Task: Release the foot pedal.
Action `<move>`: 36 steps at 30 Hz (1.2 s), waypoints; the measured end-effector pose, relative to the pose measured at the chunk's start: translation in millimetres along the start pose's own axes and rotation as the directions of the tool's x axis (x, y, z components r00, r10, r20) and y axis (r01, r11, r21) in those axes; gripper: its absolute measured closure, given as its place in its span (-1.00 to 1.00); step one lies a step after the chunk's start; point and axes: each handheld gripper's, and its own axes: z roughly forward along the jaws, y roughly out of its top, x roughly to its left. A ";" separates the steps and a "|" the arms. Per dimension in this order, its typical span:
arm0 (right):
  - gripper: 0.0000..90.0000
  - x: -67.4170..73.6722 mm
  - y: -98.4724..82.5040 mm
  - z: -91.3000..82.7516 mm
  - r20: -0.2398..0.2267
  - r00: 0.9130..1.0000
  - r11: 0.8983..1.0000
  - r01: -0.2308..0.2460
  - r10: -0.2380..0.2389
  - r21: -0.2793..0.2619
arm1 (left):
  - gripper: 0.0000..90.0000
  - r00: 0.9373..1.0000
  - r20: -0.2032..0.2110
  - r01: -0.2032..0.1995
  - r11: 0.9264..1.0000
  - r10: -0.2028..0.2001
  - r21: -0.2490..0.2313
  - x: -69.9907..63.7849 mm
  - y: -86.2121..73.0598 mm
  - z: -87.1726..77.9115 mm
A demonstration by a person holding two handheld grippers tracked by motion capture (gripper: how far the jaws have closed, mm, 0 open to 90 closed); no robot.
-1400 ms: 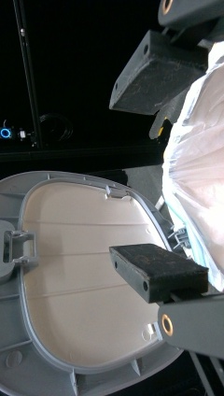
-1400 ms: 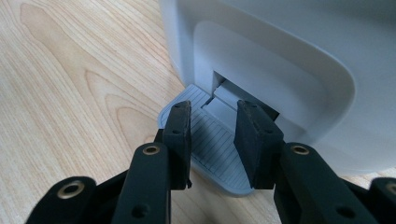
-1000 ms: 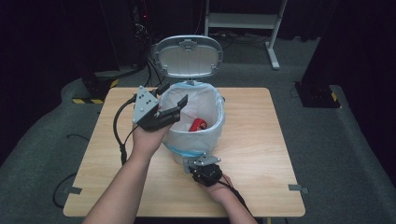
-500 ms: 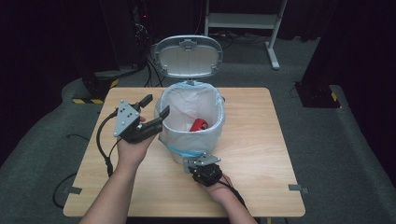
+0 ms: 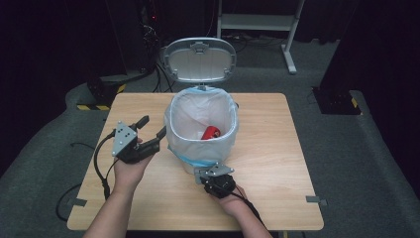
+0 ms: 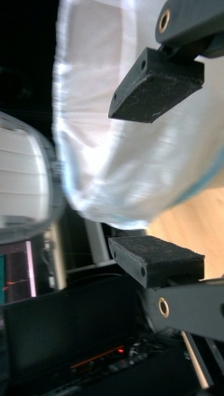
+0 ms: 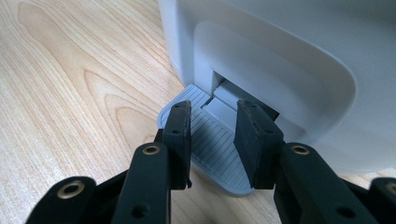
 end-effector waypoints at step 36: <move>0.30 2.7 -2.7 -1.7 0.010 1.000 1.000 0.006 -0.005 -0.011 | -0.52 0.995 -0.034 0.096 0.820 -0.093 0.564 43.3 -168.7 -47.2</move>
